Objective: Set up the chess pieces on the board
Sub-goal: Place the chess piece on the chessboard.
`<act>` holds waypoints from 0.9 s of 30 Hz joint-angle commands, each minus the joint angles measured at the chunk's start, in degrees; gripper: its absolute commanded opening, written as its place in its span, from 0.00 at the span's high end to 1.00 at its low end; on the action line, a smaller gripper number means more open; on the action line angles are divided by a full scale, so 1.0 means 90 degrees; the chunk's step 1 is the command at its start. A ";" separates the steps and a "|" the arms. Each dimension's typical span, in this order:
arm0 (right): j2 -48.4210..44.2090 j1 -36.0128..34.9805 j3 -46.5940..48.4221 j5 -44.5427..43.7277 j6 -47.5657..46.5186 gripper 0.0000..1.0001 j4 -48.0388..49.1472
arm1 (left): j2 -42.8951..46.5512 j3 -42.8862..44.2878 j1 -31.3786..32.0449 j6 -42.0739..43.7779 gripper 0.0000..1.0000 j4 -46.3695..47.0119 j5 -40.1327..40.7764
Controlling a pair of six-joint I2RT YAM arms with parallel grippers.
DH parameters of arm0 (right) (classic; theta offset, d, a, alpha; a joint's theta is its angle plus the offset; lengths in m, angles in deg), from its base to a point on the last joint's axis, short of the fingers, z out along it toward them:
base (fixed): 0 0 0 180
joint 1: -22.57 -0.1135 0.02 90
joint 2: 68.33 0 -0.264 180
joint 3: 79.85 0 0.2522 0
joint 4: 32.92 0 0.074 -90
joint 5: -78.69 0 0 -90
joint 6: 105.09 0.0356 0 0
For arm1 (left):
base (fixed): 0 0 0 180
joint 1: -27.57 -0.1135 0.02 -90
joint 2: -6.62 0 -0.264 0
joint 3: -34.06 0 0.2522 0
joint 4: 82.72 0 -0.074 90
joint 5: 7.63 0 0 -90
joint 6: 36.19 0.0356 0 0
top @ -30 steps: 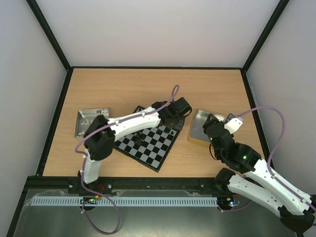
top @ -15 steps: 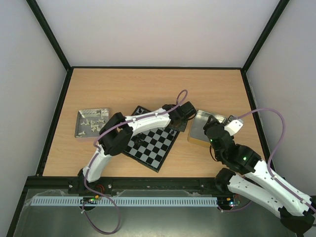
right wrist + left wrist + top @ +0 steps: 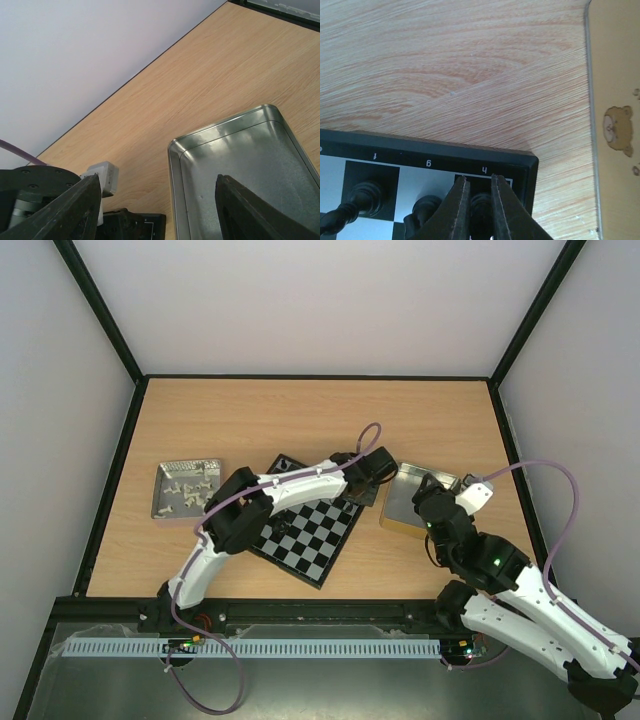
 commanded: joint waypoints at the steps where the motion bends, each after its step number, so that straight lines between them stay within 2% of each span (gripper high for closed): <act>1: -0.0072 0.0012 -0.0083 -0.0169 0.0141 0.38 -0.0017 | -0.0250 -0.0047 -0.0029 0.0084 0.95 -0.0020 0.0267; 5: -0.0077 0.0012 -0.0097 -0.0147 0.0150 0.38 -0.0005 | -0.0306 -0.0075 -0.0019 0.0086 0.92 -0.0039 0.0220; 11: -0.0067 0.0012 -0.0085 -0.0097 0.0141 0.38 0.0035 | -0.0121 -0.0064 -0.0019 0.0102 0.77 -0.0067 0.0173; 17: -0.0065 0.0012 -0.0055 0.0008 0.0141 0.38 0.0059 | 0.0326 0.0117 -0.0019 0.0184 0.69 -0.0116 0.0009; 23: 0.0009 0.0017 0.0005 0.0330 0.0066 0.38 0.0190 | 0.1106 0.0067 -0.0031 0.0123 0.64 -0.0178 0.0058; 27: 0.0199 0.0015 0.0006 0.0937 -0.0298 0.38 0.0556 | 0.2050 -0.0577 -0.0043 -0.0086 0.56 -0.0057 0.0400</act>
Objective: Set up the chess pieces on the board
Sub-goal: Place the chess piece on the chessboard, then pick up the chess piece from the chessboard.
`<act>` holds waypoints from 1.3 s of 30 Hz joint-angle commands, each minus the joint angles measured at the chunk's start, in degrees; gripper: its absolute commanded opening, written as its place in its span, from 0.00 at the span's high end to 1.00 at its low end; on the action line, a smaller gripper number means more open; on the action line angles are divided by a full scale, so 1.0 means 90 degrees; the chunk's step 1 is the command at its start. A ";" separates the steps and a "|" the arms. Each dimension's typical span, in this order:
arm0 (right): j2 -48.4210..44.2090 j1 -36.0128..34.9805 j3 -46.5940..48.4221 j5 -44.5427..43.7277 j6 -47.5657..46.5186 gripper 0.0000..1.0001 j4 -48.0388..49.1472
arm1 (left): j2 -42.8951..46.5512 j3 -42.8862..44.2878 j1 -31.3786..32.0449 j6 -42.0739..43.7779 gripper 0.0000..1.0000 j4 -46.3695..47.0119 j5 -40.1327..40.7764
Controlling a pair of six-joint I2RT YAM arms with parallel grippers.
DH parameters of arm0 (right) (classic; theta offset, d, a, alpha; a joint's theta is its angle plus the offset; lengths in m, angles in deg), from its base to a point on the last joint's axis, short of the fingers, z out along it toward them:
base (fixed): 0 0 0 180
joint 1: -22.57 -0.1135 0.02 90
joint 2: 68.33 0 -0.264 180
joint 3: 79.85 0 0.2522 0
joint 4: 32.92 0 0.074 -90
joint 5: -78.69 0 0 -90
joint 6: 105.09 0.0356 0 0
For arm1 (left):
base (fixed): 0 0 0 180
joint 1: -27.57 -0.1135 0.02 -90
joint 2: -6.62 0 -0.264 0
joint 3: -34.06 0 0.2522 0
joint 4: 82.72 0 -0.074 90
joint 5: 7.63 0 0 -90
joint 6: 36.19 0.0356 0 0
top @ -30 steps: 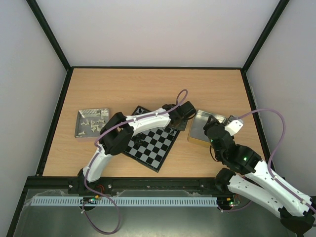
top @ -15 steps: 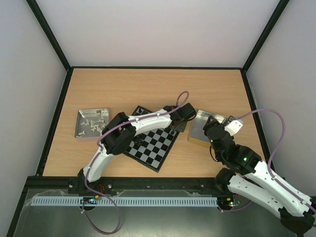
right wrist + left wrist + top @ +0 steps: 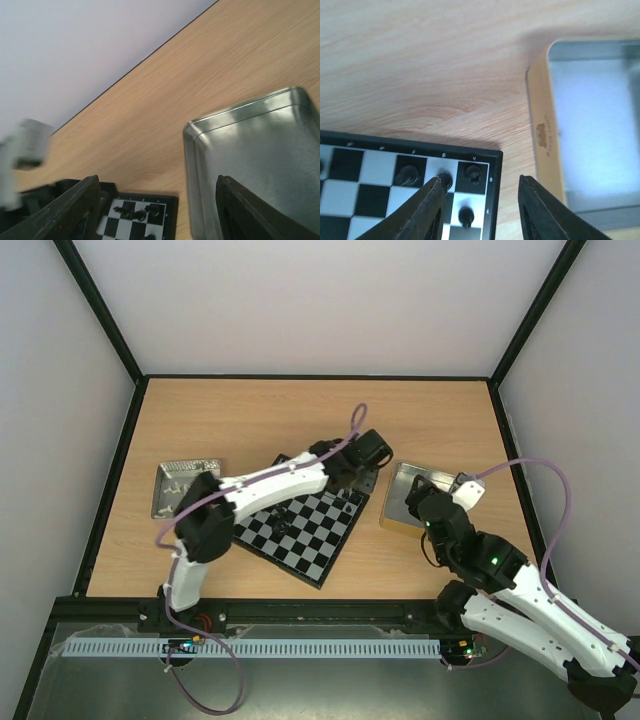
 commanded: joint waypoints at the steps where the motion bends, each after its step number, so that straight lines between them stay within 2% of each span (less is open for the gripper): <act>1: 0.0259 0.0017 0.0034 0.0694 -0.0407 0.37 0.0566 | 0.1321 -0.0729 -0.0060 -0.0261 0.54 0.0022 0.0429; 6: 0.1081 0.0012 0.0016 0.2252 -0.1140 0.36 0.1424 | 0.2820 -0.2446 -0.0381 -0.0804 0.50 0.0345 0.0592; 11: 0.2481 -0.0028 0.0261 0.3600 -0.1647 0.36 0.2130 | 0.4427 -0.4275 -0.0958 -0.1209 0.49 0.0646 0.0759; 16: 0.4104 -0.0382 0.0983 0.4083 -0.2095 0.37 0.2456 | 0.6015 -0.5420 -0.1480 -0.1153 0.46 0.0768 0.1177; 21: 0.5789 -0.0706 0.1784 0.4795 -0.2531 0.49 0.2558 | 0.7306 -0.6180 -0.1616 -0.0855 0.38 0.1023 0.1752; 23: 0.6352 -0.0846 0.2116 0.4888 -0.2627 0.50 0.2510 | 0.7747 -0.6476 -0.1629 -0.0632 0.34 0.1317 0.1810; 25: 0.6797 -0.0890 0.2415 0.4992 -0.2671 0.50 0.2474 | 0.8093 -0.6752 -0.1640 -0.0491 0.29 0.1617 0.1919; 30: 0.7568 -0.0908 0.3016 0.5237 -0.2790 0.50 0.2240 | 0.8443 -0.7112 -0.1657 -0.0201 0.25 0.2191 0.1959; 36: 0.8105 -0.0907 0.3432 0.5123 -0.2791 0.70 0.1754 | 0.8168 -0.6924 -0.1660 -0.0242 0.25 0.2136 0.1801; 39: 0.8153 -0.0906 0.3478 0.4915 -0.2872 0.76 0.1597 | 0.8086 -0.6857 -0.1660 -0.0340 0.25 0.2018 0.1769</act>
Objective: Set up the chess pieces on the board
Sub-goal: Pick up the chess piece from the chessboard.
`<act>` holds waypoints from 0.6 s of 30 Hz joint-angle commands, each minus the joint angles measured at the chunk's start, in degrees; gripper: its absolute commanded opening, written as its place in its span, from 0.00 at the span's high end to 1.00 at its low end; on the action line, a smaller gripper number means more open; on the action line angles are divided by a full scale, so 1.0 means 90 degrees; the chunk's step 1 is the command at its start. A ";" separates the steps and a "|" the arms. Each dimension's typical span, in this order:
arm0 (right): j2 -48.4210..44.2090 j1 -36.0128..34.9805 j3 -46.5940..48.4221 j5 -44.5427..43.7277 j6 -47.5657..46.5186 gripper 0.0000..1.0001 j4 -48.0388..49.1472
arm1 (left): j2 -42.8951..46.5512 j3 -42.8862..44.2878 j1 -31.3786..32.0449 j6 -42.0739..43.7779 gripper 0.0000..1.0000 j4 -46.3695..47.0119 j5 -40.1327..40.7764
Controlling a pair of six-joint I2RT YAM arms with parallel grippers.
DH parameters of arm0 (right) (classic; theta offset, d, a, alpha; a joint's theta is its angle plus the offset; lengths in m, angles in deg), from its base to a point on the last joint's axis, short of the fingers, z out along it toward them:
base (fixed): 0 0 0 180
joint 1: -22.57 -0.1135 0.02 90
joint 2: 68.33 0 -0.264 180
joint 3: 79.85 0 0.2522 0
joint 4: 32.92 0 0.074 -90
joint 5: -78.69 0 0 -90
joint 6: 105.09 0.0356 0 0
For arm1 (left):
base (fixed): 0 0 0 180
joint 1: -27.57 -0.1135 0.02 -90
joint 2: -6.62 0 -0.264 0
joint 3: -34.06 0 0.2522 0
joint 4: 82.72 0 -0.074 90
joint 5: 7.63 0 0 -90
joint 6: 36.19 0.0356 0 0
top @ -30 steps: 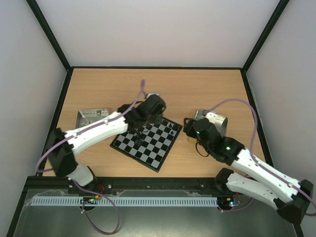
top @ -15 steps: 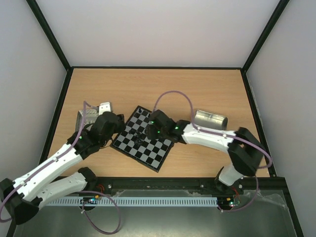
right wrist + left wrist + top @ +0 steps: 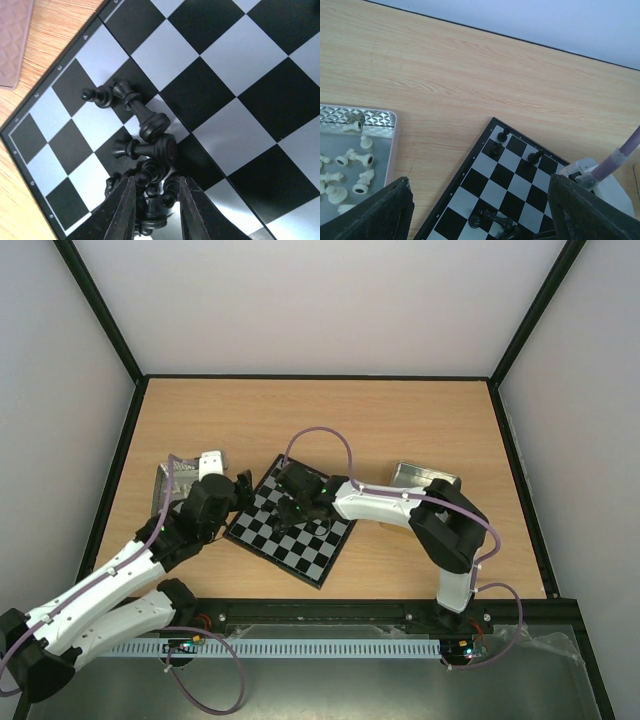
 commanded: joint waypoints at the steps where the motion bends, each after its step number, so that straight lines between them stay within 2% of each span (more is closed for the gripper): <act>1: 0.0118 -0.0022 0.0228 -0.0360 -0.0236 0.77 -0.0590 | -0.0112 0.0201 -0.0045 -0.0031 0.25 0.0005 0.0023; 5: 0.0151 -0.0025 0.0222 -0.0592 -0.0324 0.77 -0.0684 | 0.0001 0.0194 -0.0045 -0.0118 0.25 -0.0117 -0.0035; 13: 0.0233 -0.0023 0.0016 -0.0299 -0.0319 0.78 -0.0466 | 0.0313 0.0125 -0.0045 -0.0460 0.24 -0.0648 -0.0110; 18: 0.0257 -0.0044 0.0077 -0.0579 -0.0275 0.87 -0.0513 | 0.0433 -0.0031 -0.0045 -0.0523 0.23 -0.0704 -0.0178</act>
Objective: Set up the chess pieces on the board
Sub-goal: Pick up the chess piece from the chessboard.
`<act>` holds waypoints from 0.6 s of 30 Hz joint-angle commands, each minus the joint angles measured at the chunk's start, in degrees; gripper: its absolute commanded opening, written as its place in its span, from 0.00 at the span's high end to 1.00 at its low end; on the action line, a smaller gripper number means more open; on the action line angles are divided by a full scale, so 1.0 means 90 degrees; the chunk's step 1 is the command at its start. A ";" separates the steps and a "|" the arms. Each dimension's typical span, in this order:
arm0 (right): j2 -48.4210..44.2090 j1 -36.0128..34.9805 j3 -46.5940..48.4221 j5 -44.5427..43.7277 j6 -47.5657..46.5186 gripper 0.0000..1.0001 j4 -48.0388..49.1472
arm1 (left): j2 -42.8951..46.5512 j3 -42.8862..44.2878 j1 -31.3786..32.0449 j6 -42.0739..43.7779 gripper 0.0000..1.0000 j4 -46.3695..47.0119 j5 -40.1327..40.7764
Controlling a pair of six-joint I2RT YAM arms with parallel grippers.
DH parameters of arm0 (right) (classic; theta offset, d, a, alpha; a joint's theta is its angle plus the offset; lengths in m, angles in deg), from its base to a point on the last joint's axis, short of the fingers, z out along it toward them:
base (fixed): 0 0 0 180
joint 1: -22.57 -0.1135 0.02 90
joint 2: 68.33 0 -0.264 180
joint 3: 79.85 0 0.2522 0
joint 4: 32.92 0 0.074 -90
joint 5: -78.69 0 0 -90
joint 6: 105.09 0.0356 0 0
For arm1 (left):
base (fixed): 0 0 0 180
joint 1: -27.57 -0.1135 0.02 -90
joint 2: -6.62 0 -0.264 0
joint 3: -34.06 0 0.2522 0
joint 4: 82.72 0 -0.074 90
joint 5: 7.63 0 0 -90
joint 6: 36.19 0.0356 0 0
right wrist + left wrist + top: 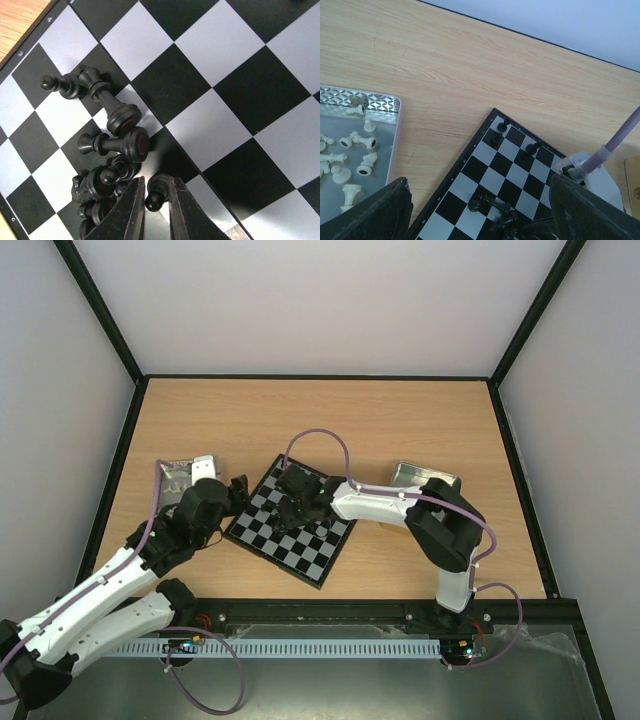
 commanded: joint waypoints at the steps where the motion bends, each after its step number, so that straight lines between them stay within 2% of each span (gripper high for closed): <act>1: 0.0121 -0.0035 0.0051 -0.0386 -0.0015 0.89 -0.0171 | 0.0126 -0.0088 -0.0045 -0.0134 0.23 -0.0168 -0.0040; 6: 0.0125 -0.0035 0.0178 -0.1056 0.0106 0.98 -0.0542 | 0.0104 -0.0046 -0.0045 -0.0101 0.23 -0.0234 -0.0005; 12: -0.0214 -0.0025 0.0113 -0.2242 0.0462 0.98 -0.0992 | 0.0106 -0.0017 -0.0045 -0.0086 0.23 -0.0203 0.0044; 18: -0.0595 0.0101 -0.0259 -0.2761 0.0819 0.98 -0.1063 | 0.0030 -0.0012 -0.0045 -0.0096 0.23 -0.0187 0.0046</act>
